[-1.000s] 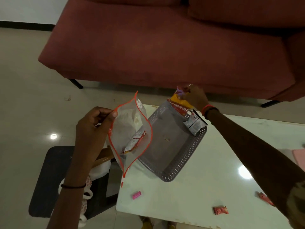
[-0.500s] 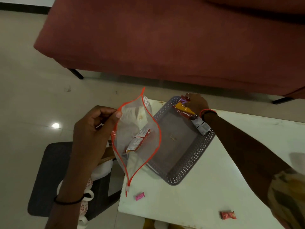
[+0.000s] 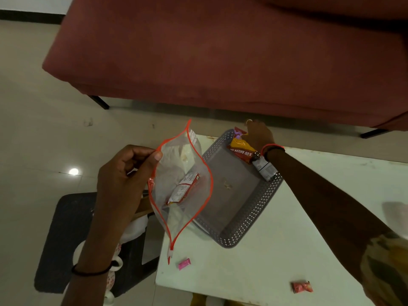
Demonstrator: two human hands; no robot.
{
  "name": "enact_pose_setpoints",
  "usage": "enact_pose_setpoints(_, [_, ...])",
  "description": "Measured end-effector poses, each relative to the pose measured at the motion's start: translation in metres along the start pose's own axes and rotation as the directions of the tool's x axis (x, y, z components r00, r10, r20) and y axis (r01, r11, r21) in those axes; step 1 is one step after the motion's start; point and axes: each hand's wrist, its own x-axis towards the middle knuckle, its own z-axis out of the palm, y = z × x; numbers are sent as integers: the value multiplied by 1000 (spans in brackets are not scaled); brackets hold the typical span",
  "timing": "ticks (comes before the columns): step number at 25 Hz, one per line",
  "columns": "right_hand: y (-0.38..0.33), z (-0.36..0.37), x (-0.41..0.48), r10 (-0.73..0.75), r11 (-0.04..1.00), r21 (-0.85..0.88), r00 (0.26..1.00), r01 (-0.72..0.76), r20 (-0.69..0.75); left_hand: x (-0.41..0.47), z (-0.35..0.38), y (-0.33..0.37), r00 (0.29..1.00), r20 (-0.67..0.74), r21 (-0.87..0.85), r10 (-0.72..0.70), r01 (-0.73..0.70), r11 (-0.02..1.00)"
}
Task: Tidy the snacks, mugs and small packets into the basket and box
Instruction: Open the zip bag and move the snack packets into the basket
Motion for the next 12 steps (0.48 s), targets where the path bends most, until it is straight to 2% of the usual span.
enact_pose_setpoints(3, [-15,-39,-21,55,937,350,991,-8,-125,-6,2,2,1000,-8,-28,-20,20,999])
enact_pose_setpoints(4, [-25,-58,-35,59,886,463,982,31,-178,-10,3,5,1000,-11,-39,-24,24,999])
enact_pose_setpoints(6, [-52,-103,-75,-10,814,552,956,178,-293,-17,6,9,1000,-17,-39,-18,17,999])
enact_pose_setpoints(8, [-77,-149,-132,-234,717,568,907,405,-351,-26,7,13,1000,-31,-27,-5,4,1000])
enact_pose_setpoints(9, [-88,-168,-162,-387,628,585,858,514,-338,-30,9,16,999,-34,-22,0,-1,1000])
enact_pose_setpoints(10, [-97,-180,-188,-545,544,592,787,595,-290,-34,10,18,999,-36,-15,4,-5,1000])
enact_pose_setpoints(11, [-107,-184,-209,-679,514,565,708,646,-191,-39,12,20,999,-35,-4,7,-7,1000])
enact_pose_setpoints(12, [-116,-181,-223,-764,548,479,643,686,-48,-44,14,22,999,-32,7,11,-11,1000])
